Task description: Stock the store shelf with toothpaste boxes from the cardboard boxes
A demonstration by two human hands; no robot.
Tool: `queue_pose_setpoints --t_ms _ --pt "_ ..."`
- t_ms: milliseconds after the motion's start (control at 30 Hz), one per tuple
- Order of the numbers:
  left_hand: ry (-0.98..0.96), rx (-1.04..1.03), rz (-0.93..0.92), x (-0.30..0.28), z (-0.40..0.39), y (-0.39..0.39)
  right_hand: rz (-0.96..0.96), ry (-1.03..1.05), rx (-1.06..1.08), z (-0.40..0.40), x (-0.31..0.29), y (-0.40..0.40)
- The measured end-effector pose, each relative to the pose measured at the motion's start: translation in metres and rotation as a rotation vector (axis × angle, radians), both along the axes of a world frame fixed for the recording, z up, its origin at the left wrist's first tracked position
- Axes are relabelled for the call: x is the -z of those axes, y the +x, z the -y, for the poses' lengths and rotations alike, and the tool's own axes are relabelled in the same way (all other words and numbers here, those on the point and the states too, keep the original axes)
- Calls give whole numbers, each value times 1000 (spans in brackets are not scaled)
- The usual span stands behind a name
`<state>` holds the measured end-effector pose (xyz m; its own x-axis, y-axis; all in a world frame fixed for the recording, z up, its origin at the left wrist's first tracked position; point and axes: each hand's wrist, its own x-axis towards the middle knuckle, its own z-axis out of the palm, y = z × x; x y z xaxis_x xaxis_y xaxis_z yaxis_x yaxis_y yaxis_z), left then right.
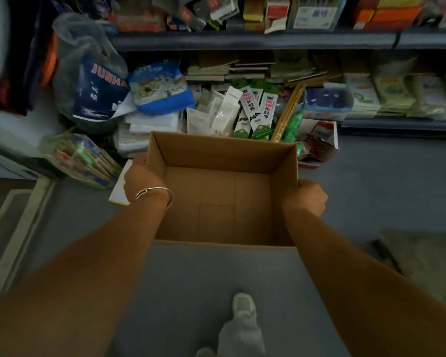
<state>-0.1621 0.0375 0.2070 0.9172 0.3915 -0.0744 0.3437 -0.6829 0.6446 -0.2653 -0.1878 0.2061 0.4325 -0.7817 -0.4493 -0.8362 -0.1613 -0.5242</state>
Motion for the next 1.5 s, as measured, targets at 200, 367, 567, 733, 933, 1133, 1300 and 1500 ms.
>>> queue_pose_setpoints --t_ms 200,367,567,733,933,1133,1300,1500 --pt "19 -18 -27 69 -10 41 -19 -21 -23 -8 68 52" --pt "34 -19 -64 124 -10 77 -18 -52 -16 -11 122 86" --pt "53 -4 -81 180 -9 105 -42 -47 2 -14 183 111" --pt "36 23 -78 213 8 117 -51 -105 -5 -1 208 124" --pt "86 93 -114 236 24 128 -96 -138 -36 13 228 136" --pt "119 163 -160 246 23 135 -103 -172 -57 9 236 137" --pt "178 265 -257 230 24 127 32 -231 -217 2 222 137" --pt "148 330 -274 150 26 103 -33 -293 -510 -22 142 132"
